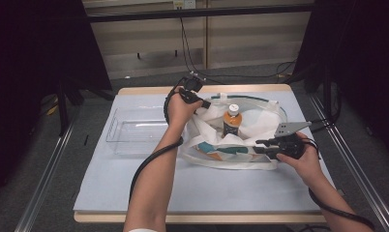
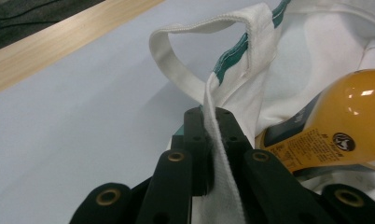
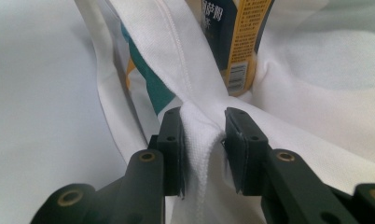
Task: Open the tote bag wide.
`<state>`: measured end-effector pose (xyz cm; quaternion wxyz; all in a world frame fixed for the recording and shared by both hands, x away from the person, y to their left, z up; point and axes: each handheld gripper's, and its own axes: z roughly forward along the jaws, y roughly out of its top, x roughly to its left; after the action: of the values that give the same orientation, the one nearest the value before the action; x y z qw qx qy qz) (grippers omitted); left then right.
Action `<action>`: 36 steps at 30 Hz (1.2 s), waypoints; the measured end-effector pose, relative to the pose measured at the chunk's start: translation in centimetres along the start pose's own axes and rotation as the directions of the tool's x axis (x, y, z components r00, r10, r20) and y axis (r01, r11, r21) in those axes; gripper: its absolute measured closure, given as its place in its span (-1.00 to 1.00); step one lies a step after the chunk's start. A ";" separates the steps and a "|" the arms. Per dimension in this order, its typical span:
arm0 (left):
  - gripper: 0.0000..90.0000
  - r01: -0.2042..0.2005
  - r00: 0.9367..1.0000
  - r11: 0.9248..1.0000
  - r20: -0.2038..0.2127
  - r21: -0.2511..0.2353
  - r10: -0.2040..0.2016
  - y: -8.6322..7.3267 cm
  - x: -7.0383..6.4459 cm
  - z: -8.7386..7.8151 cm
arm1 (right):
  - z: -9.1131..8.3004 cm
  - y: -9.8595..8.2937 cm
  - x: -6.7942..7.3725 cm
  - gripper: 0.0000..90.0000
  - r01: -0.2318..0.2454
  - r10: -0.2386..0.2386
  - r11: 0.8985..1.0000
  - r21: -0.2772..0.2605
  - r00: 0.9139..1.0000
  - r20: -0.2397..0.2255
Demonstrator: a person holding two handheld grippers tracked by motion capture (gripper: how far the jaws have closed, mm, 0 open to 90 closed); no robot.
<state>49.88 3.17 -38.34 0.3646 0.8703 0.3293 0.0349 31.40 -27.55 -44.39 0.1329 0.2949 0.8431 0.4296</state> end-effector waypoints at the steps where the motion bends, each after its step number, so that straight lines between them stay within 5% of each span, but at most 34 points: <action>1: 0.91 0.026 1.000 1.000 -0.005 -0.005 -0.026 -0.1 0.0 0.1 | 0.0 -0.1 0.0 0.53 0.005 -0.005 1.000 0.000 1.000 -0.003; 11: 0.92 0.033 0.999 0.999 -0.022 0.015 -0.033 -0.6 1.4 0.5 | 0.0 -1.1 0.0 0.56 -0.019 0.019 1.000 -0.008 1.000 -0.022; 19: 0.91 0.036 0.999 0.999 -0.019 0.000 -0.036 -0.7 1.2 0.5 | 0.1 -1.3 0.0 0.55 -0.031 0.031 0.999 -0.012 0.999 -0.022; 20: 0.90 0.072 0.997 0.997 -0.019 -0.033 -0.073 -0.7 0.9 0.6 | 0.1 -1.2 0.0 0.55 -0.029 0.028 0.999 -0.014 0.999 -0.021; 22: 0.82 0.032 0.999 0.999 -0.005 -0.008 -0.032 -0.6 1.1 0.2 | 0.1 -1.1 0.0 0.54 -0.025 0.025 1.000 -0.014 1.000 -0.013; 25: 0.65 0.069 0.998 0.996 0.005 -0.051 -0.069 -0.5 0.6 0.0 | 0.1 -1.0 0.0 0.50 -0.034 0.034 0.999 -0.015 0.999 -0.015; 26: 0.62 0.026 1.000 0.999 0.012 -0.026 -0.026 -0.5 0.8 -0.4 | 0.1 -0.9 0.0 0.49 -0.033 0.033 0.999 -0.015 0.999 -0.010; 30: 0.40 0.028 1.000 0.997 0.000 -0.067 -0.028 -0.1 0.4 -1.1 | 0.1 -0.8 0.1 0.45 -0.037 0.037 0.999 -0.019 0.999 -0.005; 31: 0.40 0.003 1.000 0.998 0.009 -0.057 -0.002 0.0 0.5 -1.4 | 0.1 -0.7 0.1 0.45 -0.036 0.036 0.999 -0.016 0.999 -0.002; 36: 0.40 0.005 1.000 0.996 0.025 -0.088 -0.003 0.5 -0.1 -2.2 | 0.2 -0.5 0.2 0.40 -0.031 0.031 0.999 -0.014 1.000 0.000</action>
<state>49.45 4.22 -36.34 0.4067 0.8530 0.3248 0.0378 31.17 -27.57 -44.94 0.1280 0.3071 0.8355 0.4373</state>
